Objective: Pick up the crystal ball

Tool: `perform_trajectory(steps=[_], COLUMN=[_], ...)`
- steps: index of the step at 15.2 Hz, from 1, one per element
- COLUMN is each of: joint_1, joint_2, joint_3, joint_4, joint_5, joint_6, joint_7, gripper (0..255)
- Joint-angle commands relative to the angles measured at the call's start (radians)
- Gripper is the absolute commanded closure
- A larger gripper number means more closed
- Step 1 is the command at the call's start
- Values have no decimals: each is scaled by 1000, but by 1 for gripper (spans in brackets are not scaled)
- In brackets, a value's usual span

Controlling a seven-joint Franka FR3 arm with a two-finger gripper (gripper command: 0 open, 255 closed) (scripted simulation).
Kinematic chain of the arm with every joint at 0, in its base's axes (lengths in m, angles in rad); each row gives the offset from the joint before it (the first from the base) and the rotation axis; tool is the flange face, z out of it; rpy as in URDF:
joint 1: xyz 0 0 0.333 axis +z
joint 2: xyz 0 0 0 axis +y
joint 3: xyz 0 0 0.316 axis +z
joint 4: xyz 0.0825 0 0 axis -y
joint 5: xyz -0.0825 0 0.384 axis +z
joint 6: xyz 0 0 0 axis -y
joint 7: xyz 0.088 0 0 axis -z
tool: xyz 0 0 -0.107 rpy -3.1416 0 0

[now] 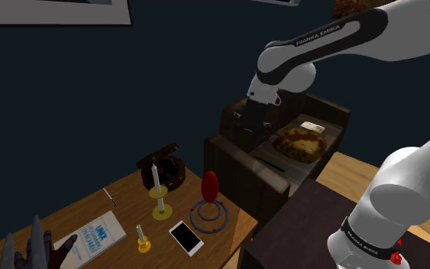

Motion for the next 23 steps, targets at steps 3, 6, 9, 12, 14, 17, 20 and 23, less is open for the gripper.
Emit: perform_trajectory(steps=[3, 6, 9, 12, 14, 17, 20, 23], joint_1=[15, 31, 47, 58, 60, 60, 58, 57], joint_2=[146, 258, 376, 497, 543, 582, 621, 642], joint_3=[22, 33, 43, 57, 63, 69, 75, 78], joint_4=[9, 28, 62, 112, 135, 141, 149, 154], joint_5=[125, 232, 352, 485, 538, 571, 605, 622], joint_6=[146, 247, 337, 415, 441, 465, 487, 498], joint_7=[78, 113, 131, 133, 130, 88, 46, 23], gripper=[0, 0, 0, 0, 0, 0, 0, 0])
